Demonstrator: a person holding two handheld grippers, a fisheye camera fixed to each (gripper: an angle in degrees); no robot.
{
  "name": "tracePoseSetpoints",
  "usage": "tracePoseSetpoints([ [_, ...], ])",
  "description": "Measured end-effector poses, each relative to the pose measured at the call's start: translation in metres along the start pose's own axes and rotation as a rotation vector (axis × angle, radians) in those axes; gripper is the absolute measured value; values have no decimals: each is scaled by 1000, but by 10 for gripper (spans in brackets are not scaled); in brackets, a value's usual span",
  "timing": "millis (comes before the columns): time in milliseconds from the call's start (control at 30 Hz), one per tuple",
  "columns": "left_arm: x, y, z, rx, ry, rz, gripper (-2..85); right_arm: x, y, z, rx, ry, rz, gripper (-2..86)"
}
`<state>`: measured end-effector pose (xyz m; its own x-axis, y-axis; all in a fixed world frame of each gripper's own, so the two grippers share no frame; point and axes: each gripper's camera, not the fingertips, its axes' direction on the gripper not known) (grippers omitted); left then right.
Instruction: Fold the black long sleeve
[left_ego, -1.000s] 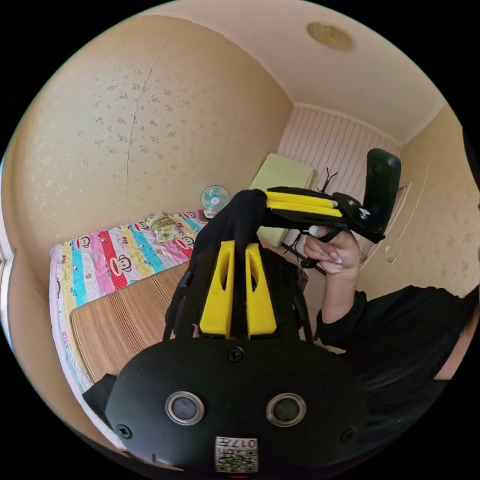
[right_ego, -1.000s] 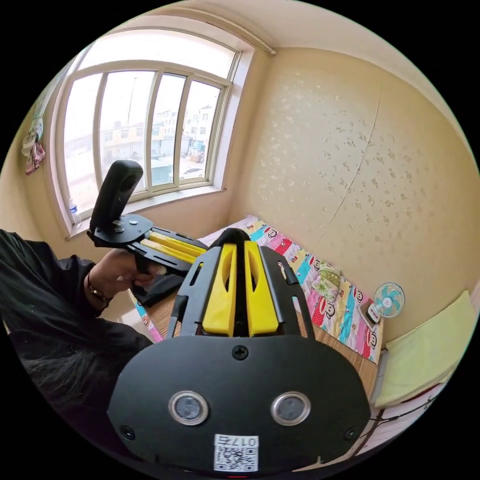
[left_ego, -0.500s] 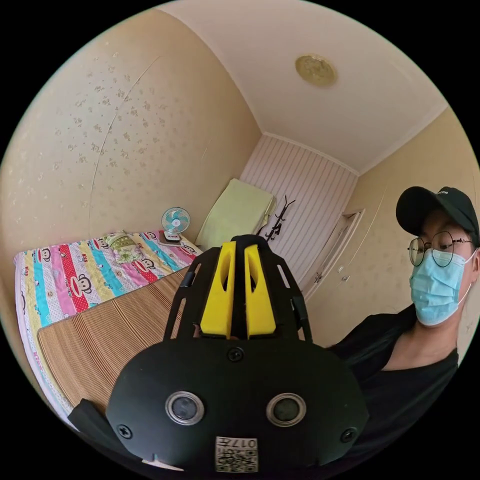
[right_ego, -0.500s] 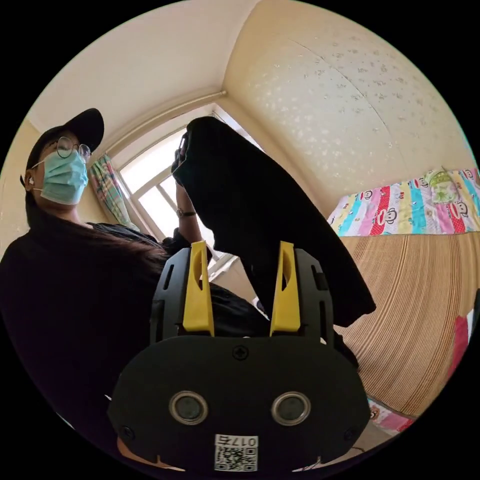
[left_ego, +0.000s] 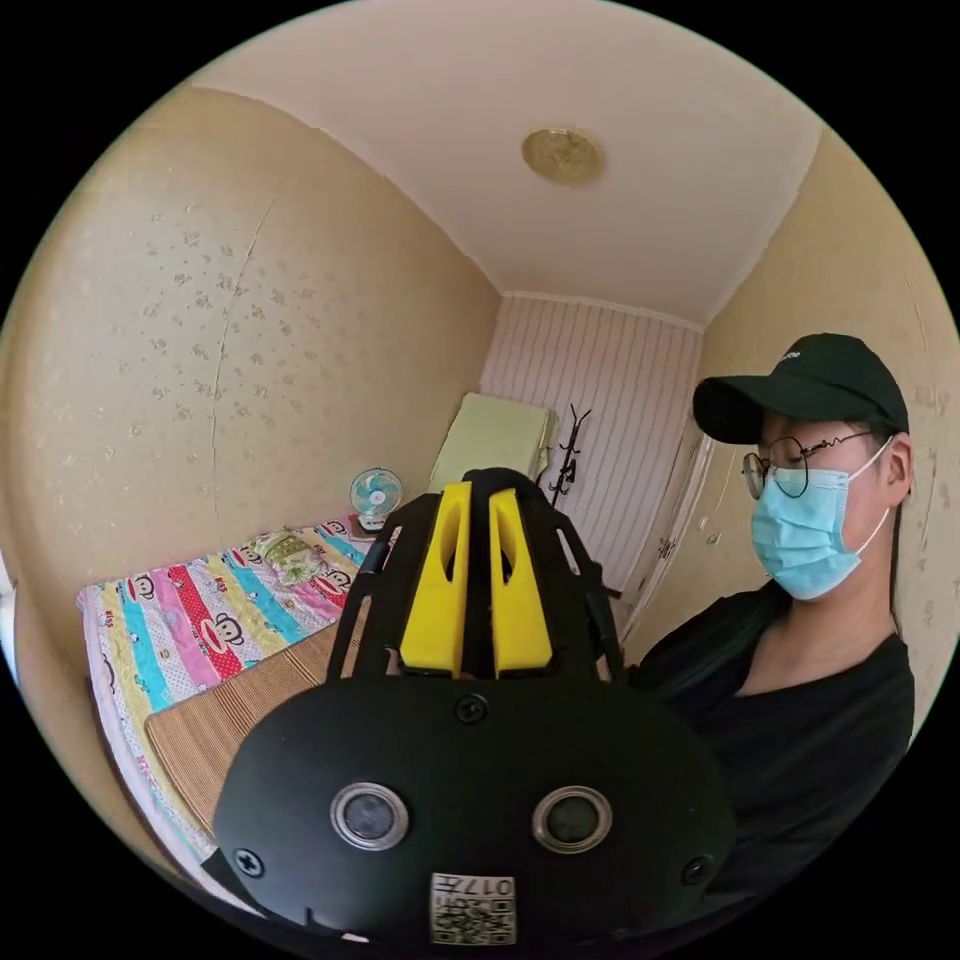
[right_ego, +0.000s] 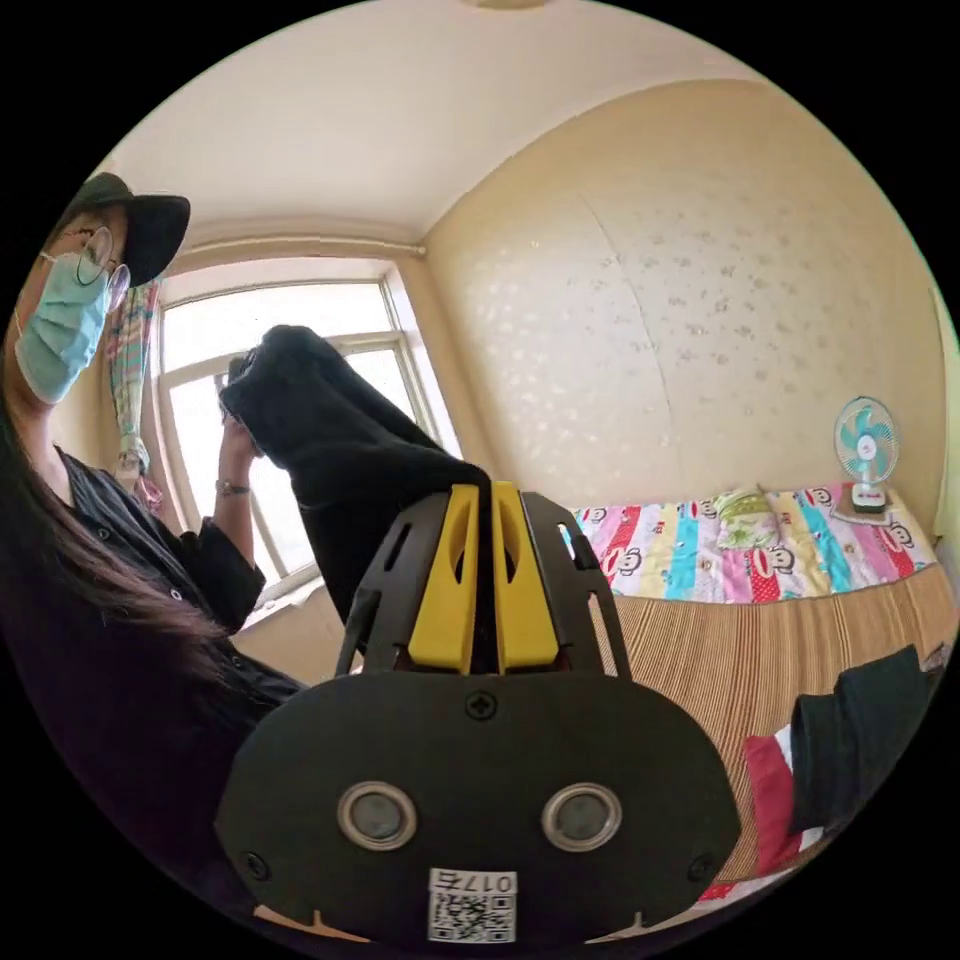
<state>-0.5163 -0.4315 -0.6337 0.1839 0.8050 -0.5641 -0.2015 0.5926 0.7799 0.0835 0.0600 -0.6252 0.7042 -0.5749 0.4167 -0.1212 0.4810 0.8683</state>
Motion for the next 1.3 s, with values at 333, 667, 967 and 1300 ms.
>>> tracePoseSetpoints([
  [333, -12, -3, -6, -2, -246, 9, 16, -20, -150, 48, -64, 166, -138, 22],
  [667, -409, 180, 264, -577, -354, -641, 52, 221, 19, 454, -912, 359, -59, 43],
  [967, -319, 500, 454, -1075, -226, -783, 81, 246, 379, 449, -1310, 313, 308, 63],
  [1300, -193, 589, 338, -1038, -368, -1026, 59, 191, 488, 320, -1678, 378, 308, 35],
])
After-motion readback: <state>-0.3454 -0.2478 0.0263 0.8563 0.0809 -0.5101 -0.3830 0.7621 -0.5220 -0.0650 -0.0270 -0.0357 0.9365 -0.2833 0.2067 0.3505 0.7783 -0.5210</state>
